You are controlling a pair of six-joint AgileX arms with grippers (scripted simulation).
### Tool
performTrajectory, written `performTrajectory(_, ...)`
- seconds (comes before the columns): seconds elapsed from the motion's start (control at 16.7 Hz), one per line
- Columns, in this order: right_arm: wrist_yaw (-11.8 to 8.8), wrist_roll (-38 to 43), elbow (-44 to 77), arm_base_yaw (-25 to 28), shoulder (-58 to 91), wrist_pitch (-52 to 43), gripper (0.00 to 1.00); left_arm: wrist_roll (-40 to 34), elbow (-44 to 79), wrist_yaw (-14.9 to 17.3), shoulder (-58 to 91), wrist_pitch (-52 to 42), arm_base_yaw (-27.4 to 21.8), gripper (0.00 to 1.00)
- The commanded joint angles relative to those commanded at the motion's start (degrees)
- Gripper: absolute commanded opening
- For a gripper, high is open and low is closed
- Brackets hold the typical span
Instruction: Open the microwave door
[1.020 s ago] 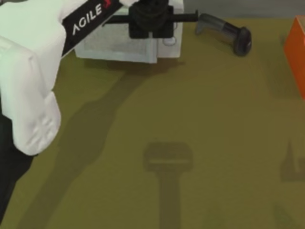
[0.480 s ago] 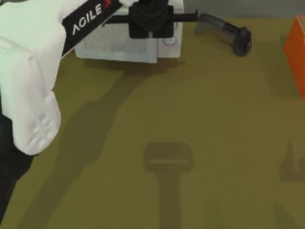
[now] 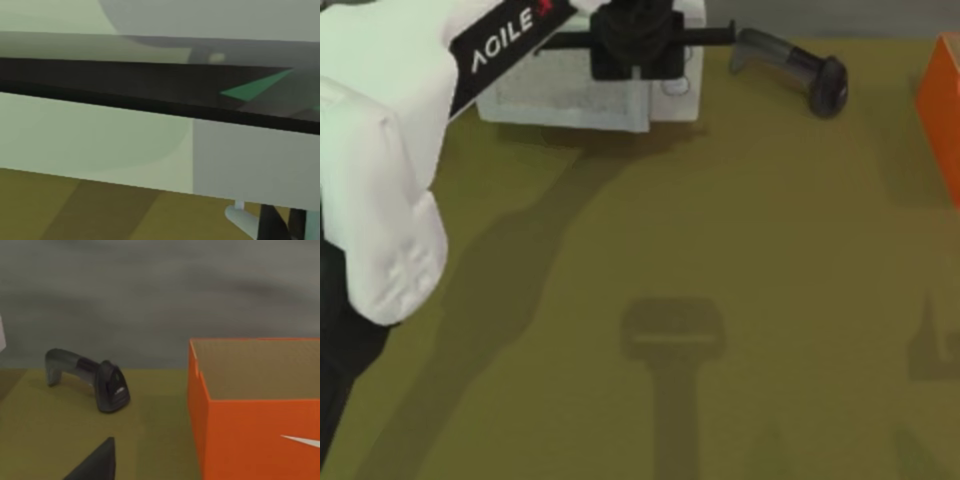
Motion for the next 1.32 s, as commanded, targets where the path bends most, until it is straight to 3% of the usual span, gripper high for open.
performTrajectory(0.24, 0.00, 0.00, 0.00, 0.00, 0.00, 0.00, 1.00, 0.44, -1.07, 0.33, -0.39, 0.73, -0.46, 0.00)
performTrajectory(0.66, 0.00, 0.00, 0.00, 0.00, 0.00, 0.00, 1.00, 5.53, -13.91, 2.59, -7.85, 7.36, 0.41, 0.00)
performTrajectory(1.32, 0.00, 0.00, 0.00, 0.00, 0.00, 0.00, 1.00, 5.66, -14.18, 2.66, -8.08, 7.55, 0.45, 0.00)
